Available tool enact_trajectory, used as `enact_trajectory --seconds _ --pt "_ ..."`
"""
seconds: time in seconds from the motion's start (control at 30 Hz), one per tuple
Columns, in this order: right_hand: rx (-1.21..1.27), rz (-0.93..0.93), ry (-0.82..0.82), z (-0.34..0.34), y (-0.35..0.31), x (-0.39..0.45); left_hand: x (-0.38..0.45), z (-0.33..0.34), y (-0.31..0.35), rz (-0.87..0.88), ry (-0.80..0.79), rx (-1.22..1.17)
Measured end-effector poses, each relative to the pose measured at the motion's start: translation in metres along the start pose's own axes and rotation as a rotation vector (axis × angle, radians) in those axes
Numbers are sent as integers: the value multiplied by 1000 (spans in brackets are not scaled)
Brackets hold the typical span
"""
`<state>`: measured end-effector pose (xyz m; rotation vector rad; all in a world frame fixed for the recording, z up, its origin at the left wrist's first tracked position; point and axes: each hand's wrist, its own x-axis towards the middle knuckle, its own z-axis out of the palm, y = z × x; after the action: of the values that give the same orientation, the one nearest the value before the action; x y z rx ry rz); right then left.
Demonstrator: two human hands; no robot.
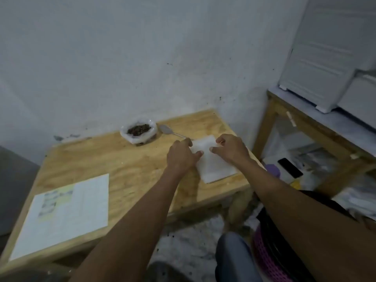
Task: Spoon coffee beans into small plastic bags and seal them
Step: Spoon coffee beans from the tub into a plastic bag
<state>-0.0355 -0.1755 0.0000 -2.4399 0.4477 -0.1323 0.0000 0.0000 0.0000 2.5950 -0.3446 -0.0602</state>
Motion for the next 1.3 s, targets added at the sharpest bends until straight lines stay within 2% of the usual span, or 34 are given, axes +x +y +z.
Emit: enact_trajectory --seconds 0.27,0.5,0.73,0.87,1.03,1.17,1.23,1.3 --pt "-115 -22 45 5 -6 -10 -15 8 16 -56 120 10" --pt "-197 -46 117 4 -11 -14 -21 2 30 -78 149 51" --pt "-168 -47 239 -1 -21 -18 -20 1 33 -54 242 -24" --pt "2 -31 341 -10 -31 -16 -15 -2 33 -26 366 -256" --pt "339 -40 351 -29 -51 -9 0 -26 33 -172 419 -897" --pt "701 -79 210 -49 -79 -10 3 -61 31 -199 455 -1126" --pt "900 -74 80 -62 -95 -11 0 -82 26 -158 437 -1153" --pt "930 -100 -60 -74 -110 -14 -6 -101 18 -86 398 -1128"
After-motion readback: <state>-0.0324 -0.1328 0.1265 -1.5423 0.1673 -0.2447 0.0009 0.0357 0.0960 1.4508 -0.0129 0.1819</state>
